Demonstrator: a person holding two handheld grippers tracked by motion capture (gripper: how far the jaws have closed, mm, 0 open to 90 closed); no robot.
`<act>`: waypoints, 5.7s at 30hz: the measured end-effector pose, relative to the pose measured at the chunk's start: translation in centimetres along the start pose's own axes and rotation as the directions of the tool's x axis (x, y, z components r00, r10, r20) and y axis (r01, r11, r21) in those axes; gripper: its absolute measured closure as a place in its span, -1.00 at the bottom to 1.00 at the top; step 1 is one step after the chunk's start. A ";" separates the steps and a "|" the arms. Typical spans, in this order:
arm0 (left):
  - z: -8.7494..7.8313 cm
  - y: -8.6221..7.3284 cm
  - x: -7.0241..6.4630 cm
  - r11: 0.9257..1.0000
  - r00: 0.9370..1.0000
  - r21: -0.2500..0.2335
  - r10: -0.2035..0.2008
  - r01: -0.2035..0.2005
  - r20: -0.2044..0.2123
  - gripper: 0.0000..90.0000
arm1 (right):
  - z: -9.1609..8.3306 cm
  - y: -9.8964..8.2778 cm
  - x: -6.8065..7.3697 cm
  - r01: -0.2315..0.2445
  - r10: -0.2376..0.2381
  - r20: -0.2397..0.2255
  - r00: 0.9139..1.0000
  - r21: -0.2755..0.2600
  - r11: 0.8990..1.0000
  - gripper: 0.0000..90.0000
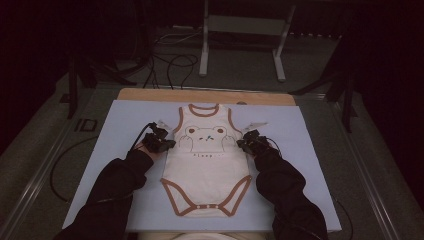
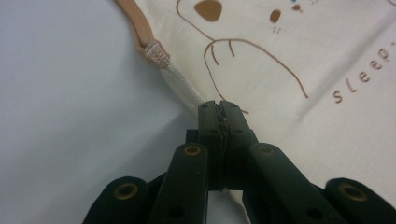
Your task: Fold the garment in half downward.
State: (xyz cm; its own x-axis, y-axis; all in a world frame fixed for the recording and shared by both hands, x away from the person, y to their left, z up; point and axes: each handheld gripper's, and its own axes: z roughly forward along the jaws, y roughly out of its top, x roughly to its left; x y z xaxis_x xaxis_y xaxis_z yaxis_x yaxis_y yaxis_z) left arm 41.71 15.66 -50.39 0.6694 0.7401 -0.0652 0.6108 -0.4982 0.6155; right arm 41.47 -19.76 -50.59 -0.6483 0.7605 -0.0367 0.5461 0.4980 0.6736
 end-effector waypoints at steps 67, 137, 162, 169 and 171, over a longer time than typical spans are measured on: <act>-9.9 -4.3 -7.7 0.980 0.979 -0.068 0.190 -0.184 0.079 1.00 | -11.2 -3.5 7.0 0.141 -0.150 -0.087 0.985 -0.100 0.985 1.00; -9.4 -12.9 -12.3 0.988 0.969 -0.039 0.155 -0.151 0.190 0.99 | -12.1 -11.1 10.8 0.087 -0.083 -0.212 0.974 0.011 0.996 1.00; -8.6 -13.4 -12.4 0.990 0.971 -0.010 0.142 -0.143 0.191 0.90 | -10.8 -11.9 10.8 0.115 -0.100 -0.239 0.966 0.047 0.992 0.96; -8.7 -13.3 -12.5 0.989 0.962 -0.011 0.148 -0.149 0.230 0.59 | -11.0 -11.8 11.1 0.125 -0.111 -0.246 0.963 0.041 0.991 0.64; -8.8 -13.2 -12.5 0.989 0.962 -0.010 0.146 -0.148 0.230 0.53 | -11.1 -11.7 11.1 0.123 -0.111 -0.255 0.961 0.033 0.992 0.49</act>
State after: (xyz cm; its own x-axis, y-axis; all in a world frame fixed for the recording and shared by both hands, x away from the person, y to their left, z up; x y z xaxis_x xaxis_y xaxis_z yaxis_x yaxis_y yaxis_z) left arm 21.54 16.91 -50.78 0.8306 0.5354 -0.1529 0.5005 -0.5977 0.6263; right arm 21.96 -21.76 -50.67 -0.8186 0.5690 0.0782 0.4791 0.6015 0.6393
